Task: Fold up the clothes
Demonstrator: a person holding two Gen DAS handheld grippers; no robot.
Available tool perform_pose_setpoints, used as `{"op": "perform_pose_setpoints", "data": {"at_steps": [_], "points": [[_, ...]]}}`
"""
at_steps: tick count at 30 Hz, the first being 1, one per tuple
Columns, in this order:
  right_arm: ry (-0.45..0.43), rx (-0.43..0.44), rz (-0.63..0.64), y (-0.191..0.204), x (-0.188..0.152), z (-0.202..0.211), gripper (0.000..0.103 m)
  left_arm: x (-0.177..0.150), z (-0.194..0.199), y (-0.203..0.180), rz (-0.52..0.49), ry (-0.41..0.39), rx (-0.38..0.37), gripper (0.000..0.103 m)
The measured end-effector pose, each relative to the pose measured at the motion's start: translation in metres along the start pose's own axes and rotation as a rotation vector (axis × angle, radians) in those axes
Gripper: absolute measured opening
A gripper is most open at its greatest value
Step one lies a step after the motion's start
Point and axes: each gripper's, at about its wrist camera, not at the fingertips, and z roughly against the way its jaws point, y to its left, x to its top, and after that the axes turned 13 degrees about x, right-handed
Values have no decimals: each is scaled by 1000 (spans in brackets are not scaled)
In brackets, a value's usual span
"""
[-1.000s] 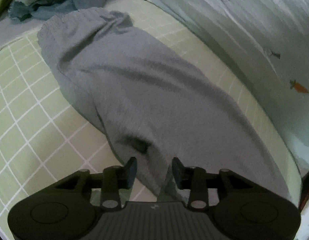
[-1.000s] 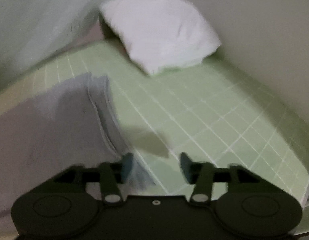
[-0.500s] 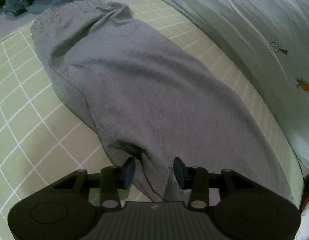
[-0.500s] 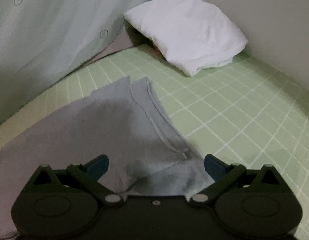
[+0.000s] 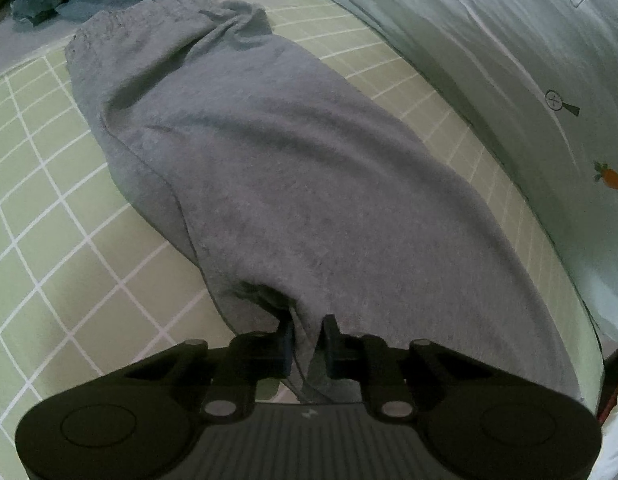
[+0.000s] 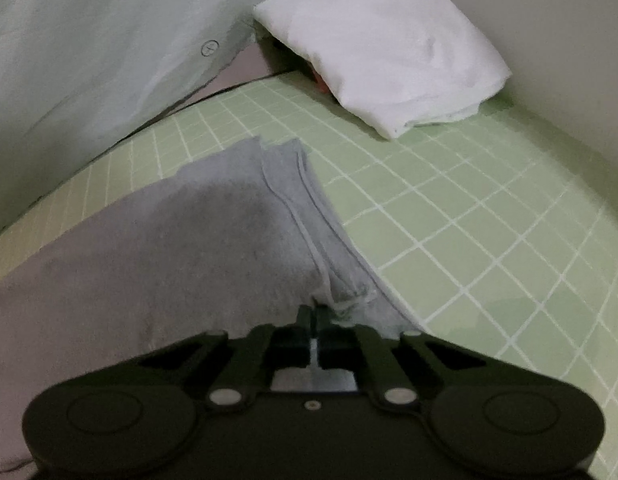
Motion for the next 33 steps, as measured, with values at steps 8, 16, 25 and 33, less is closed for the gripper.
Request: {"op": "perform_pose_setpoints", "data": {"at_steps": [8,16,25,33], "points": [[-156,23,53,8,24,41,0,8,15,-1,-23,-58,-32,3],[-299,3,124,18,37,100,0,17,48,8,-27,-116,-84,2],[-12,-160,17,-24,-17,46,12,6,22,27,7,-22,-8,20],[-63,-135,45,-9,-17,51,94,6,18,31,9,-28,61,72]]}}
